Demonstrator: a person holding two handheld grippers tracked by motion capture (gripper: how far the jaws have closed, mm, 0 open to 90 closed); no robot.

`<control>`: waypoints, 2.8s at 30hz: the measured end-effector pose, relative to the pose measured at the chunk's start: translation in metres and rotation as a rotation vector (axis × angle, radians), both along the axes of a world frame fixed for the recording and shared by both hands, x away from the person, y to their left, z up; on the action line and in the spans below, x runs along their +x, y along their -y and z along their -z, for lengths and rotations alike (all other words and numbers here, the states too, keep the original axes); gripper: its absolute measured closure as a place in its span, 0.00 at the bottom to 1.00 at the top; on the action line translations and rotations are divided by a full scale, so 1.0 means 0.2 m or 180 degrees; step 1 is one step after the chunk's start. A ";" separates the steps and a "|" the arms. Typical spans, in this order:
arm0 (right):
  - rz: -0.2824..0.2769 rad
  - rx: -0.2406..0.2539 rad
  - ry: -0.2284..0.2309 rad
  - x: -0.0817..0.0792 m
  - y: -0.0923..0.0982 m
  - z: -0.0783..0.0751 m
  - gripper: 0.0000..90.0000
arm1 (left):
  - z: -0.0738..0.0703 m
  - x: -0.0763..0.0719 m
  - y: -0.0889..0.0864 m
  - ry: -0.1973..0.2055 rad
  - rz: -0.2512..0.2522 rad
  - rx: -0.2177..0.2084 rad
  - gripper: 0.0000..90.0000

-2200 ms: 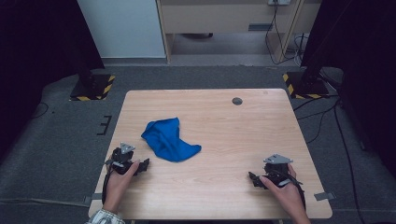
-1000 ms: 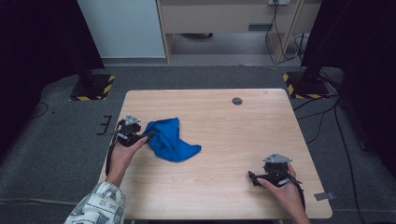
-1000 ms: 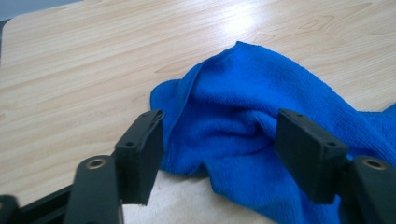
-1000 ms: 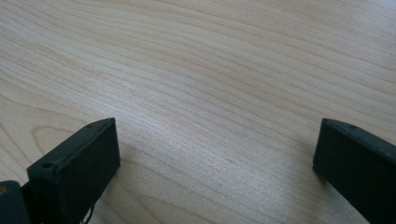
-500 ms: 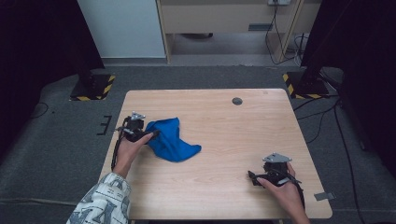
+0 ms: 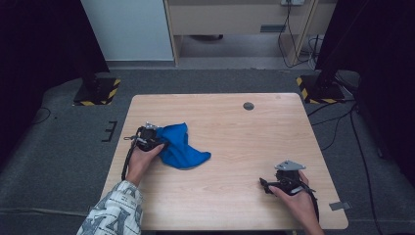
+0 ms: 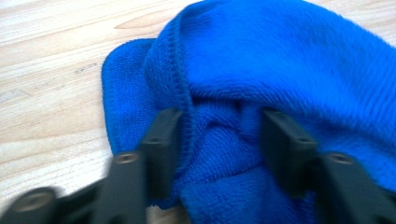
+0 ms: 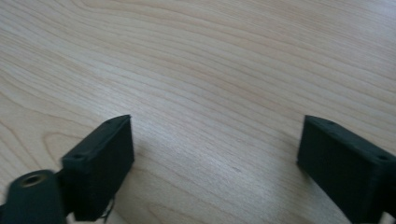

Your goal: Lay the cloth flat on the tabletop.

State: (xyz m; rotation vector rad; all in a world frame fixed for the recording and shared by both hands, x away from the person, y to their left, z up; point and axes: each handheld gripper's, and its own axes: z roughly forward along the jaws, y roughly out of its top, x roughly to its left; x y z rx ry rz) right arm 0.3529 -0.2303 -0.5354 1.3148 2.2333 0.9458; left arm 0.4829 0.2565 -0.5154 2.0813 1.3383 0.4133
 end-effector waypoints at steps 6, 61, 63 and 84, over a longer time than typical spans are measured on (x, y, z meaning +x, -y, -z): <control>-0.0247 0.0020 0.0116 0.01 -0.10 -0.05 0.37 | -0.01 -0.03 0.03 -0.0013 0.0027 0.0005 0.85; -0.0798 0.0180 -0.0006 0.27 -0.51 -0.05 0.77 | -0.10 -0.20 0.33 0.0434 0.0291 -0.0025 0.44; -0.0793 0.0153 -0.0029 0.28 -0.52 -0.04 0.78 | -0.09 -0.18 0.33 0.0411 0.0261 0.0006 0.44; -0.0825 0.0058 -0.0069 0.25 -0.44 -0.09 1.00 | -0.17 -0.17 0.31 0.0484 0.0275 -0.0091 0.98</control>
